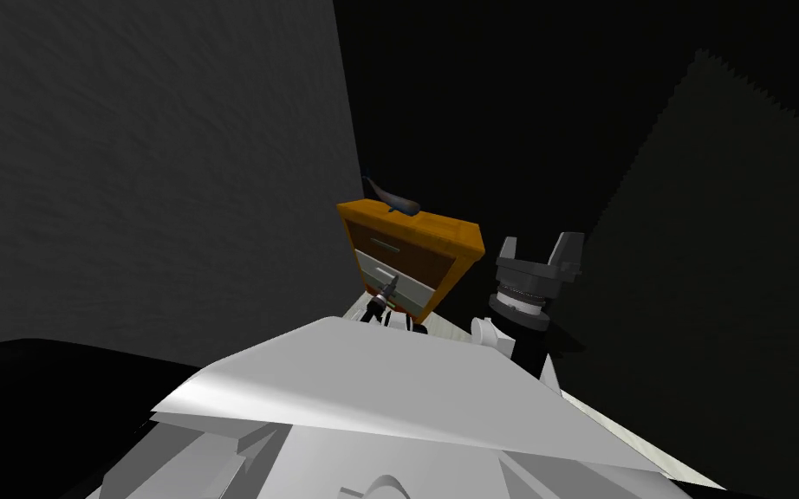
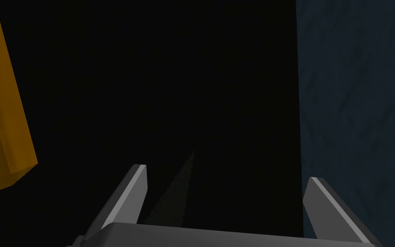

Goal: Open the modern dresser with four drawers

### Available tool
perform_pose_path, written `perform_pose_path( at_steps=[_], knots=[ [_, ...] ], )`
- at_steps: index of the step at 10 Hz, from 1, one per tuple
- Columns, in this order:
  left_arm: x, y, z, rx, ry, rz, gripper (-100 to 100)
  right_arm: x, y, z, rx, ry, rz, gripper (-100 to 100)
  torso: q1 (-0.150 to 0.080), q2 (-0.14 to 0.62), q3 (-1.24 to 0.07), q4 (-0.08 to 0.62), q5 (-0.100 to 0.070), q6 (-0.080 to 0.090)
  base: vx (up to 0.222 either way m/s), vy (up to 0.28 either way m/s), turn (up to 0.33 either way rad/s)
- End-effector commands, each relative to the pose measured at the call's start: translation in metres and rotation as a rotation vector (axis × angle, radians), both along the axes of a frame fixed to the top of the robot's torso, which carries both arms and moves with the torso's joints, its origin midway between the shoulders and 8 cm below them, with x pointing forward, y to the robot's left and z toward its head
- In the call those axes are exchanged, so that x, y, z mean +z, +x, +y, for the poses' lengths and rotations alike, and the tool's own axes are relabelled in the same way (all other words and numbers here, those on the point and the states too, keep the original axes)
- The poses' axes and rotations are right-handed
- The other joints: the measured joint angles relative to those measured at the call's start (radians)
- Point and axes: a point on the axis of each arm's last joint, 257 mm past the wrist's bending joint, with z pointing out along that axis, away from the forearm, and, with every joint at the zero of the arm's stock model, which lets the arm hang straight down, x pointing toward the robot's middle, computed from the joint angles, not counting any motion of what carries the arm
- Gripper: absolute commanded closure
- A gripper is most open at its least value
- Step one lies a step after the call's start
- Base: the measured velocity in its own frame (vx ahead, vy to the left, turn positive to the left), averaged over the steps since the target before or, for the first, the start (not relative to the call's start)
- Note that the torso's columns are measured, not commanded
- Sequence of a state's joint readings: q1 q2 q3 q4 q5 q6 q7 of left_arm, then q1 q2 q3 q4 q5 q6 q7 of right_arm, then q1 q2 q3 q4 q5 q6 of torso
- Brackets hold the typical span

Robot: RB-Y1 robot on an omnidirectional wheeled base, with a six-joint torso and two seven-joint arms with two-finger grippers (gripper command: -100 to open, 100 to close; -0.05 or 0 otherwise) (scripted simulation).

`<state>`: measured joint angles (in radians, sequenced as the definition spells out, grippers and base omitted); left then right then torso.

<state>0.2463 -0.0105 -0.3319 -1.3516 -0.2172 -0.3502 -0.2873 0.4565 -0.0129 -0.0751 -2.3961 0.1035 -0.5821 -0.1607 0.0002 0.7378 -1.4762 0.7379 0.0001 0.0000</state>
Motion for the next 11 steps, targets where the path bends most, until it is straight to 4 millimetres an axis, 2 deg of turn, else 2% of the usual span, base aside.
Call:
perform_pose_path(
  at_steps=[1, 2, 5, 10, 11],
  knots=[
    [0.002, -0.001, -0.006, 0.009, -0.001, 0.000, -100, 0.000, 0.000, 0.000, 0.000, 0.000, 0.000, 0, 0.000, 0.000, 0.000, 0.000, 0.000, 0.000, 0.007, 0.040, -0.022],
    [0.000, -0.001, 0.002, -0.003, 0.004, -0.001, 100, 0.000, 0.000, 0.000, 0.000, 0.000, 0.000, 0, -0.003, 0.001, 0.000, 0.000, -0.001, 0.000, -0.031, -0.041, 0.126],
    [-0.001, 0.002, 0.018, -0.029, 0.003, -0.002, 100, 0.000, 0.000, 0.000, 0.000, 0.000, 0.000, 0, -0.001, 0.001, 0.001, 0.000, -0.001, 0.000, -0.040, -0.060, 0.158],
    [-0.001, 0.008, 0.047, -0.071, 0.005, 0.000, 100, 0.000, 0.000, 0.000, 0.000, 0.000, 0.000, 0, 0.001, 0.000, 0.000, 0.000, 0.000, 0.000, -0.019, -0.095, 0.080],
    [0.000, 0.006, 0.044, -0.066, 0.008, -0.001, 100, 0.000, 0.000, 0.000, 0.000, 0.000, 0.000, 0, 0.001, 0.000, 0.000, 0.000, 0.000, 0.000, -0.008, -0.032, 0.018]
  ],
)
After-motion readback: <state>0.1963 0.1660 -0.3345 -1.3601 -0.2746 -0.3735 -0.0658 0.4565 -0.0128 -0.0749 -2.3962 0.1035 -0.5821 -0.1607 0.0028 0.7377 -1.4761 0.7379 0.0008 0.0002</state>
